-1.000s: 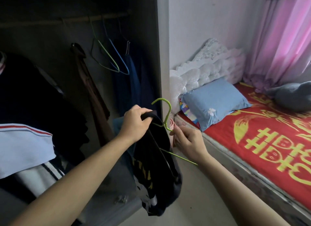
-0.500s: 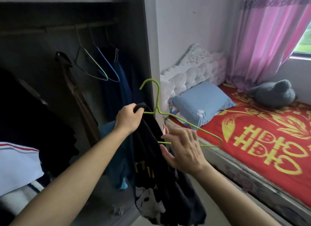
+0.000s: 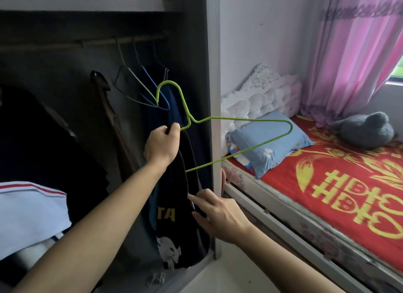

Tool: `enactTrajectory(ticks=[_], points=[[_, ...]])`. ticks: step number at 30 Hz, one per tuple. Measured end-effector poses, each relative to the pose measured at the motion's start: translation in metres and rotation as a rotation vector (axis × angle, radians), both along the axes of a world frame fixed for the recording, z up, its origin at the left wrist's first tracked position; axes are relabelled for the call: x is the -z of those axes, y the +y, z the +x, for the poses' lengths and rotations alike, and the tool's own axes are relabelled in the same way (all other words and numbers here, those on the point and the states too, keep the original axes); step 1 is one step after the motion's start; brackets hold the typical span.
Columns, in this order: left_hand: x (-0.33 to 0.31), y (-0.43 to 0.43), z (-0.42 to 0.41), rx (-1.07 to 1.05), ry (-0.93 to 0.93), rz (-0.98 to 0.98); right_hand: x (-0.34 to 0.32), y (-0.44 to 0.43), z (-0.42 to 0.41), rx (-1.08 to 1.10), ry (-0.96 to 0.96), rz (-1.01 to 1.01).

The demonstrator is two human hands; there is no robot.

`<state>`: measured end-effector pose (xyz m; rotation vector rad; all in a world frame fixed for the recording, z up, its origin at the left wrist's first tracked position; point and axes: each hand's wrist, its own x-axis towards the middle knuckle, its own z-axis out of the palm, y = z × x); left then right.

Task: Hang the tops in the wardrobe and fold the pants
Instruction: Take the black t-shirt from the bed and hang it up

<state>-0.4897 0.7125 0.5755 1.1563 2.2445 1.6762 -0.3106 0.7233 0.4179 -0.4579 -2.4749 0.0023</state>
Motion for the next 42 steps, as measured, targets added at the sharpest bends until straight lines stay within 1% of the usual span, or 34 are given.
enactTrajectory(ticks=[2, 3, 5, 6, 7, 8, 10, 12, 14, 16, 17, 18, 20, 21, 22, 24, 26, 27, 28, 29, 32, 33, 34, 36, 37, 39, 42], points=[[0.0, -0.003, -0.003, -0.009, -0.028, 0.029, -0.005, -0.004, -0.014, -0.032, -0.04, -0.005], [-0.001, -0.005, -0.004, -0.012, -0.042, 0.043, -0.008, -0.005, -0.019, -0.049, -0.094, -0.085], [-0.004, -0.009, -0.007, -0.015, -0.063, 0.075, -0.011, -0.004, -0.024, -0.082, -0.224, -0.343], [-0.005, -0.012, -0.01, -0.019, -0.065, 0.087, -0.01, -0.003, -0.024, -0.082, -0.268, -0.423], [-0.007, -0.015, -0.012, -0.024, -0.068, 0.096, -0.009, -0.001, -0.024, -0.071, -0.283, -0.462], [-0.008, -0.017, -0.015, -0.028, -0.078, 0.103, -0.008, 0.001, -0.022, -0.054, -0.277, -0.465], [-0.009, -0.023, -0.022, -0.04, -0.114, 0.109, -0.005, 0.011, -0.017, 0.001, -0.254, -0.408], [-0.009, -0.028, -0.028, -0.061, -0.166, 0.106, -0.008, 0.021, -0.011, 0.046, -0.292, -0.267], [-0.007, -0.031, -0.032, -0.076, -0.228, 0.106, -0.016, 0.025, -0.006, -0.017, -0.321, -0.118], [-0.005, -0.034, -0.035, -0.088, -0.283, 0.099, -0.026, 0.019, -0.003, -0.099, -0.272, -0.046], [-0.004, -0.034, -0.036, -0.098, -0.301, 0.093, -0.032, 0.012, -0.003, -0.138, -0.235, -0.058], [-0.003, -0.034, -0.037, -0.11, -0.315, 0.086, -0.039, 0.004, -0.003, -0.184, -0.213, -0.114], [-0.003, -0.035, -0.04, -0.126, -0.337, 0.086, -0.049, -0.01, -0.003, -0.262, -0.242, -0.302], [-0.003, -0.035, -0.043, -0.131, -0.339, 0.088, -0.053, -0.01, -0.001, -0.263, -0.263, -0.367], [-0.002, -0.036, -0.046, -0.14, -0.324, 0.085, -0.054, -0.003, 0.003, -0.217, -0.27, -0.383], [0.001, -0.04, -0.055, -0.165, -0.216, 0.066, -0.057, 0.025, 0.016, -0.01, -0.226, -0.323], [0.009, -0.045, -0.065, -0.184, 0.012, -0.013, -0.064, 0.053, 0.034, 0.175, -0.113, -0.235], [0.012, -0.048, -0.07, -0.187, 0.117, -0.042, -0.069, 0.064, 0.042, 0.207, -0.065, -0.186], [0.014, -0.05, -0.074, -0.19, 0.176, -0.046, -0.076, 0.071, 0.049, 0.217, -0.04, -0.127], [0.015, -0.052, -0.078, -0.187, 0.195, -0.033, -0.083, 0.075, 0.055, 0.214, -0.013, -0.063], [0.01, -0.053, -0.086, -0.188, 0.197, -0.011, -0.098, 0.081, 0.065, 0.189, 0.077, 0.081], [0.008, -0.054, -0.087, -0.197, 0.232, -0.022, -0.101, 0.083, 0.065, 0.184, 0.097, 0.106], [0.008, -0.055, -0.088, -0.217, 0.31, -0.049, -0.104, 0.086, 0.065, 0.188, 0.11, 0.12], [0.01, -0.058, -0.088, -0.251, 0.505, -0.136, -0.106, 0.089, 0.064, 0.203, 0.122, 0.135], [0.012, -0.058, -0.088, -0.247, 0.564, -0.162, -0.105, 0.09, 0.064, 0.21, 0.129, 0.137], [0.017, -0.057, -0.086, -0.202, 0.592, -0.167, -0.105, 0.091, 0.064, 0.222, 0.143, 0.115], [0.017, -0.05, -0.074, -0.129, 0.569, -0.16, -0.115, 0.087, 0.055, 0.197, 0.165, 0.006]])
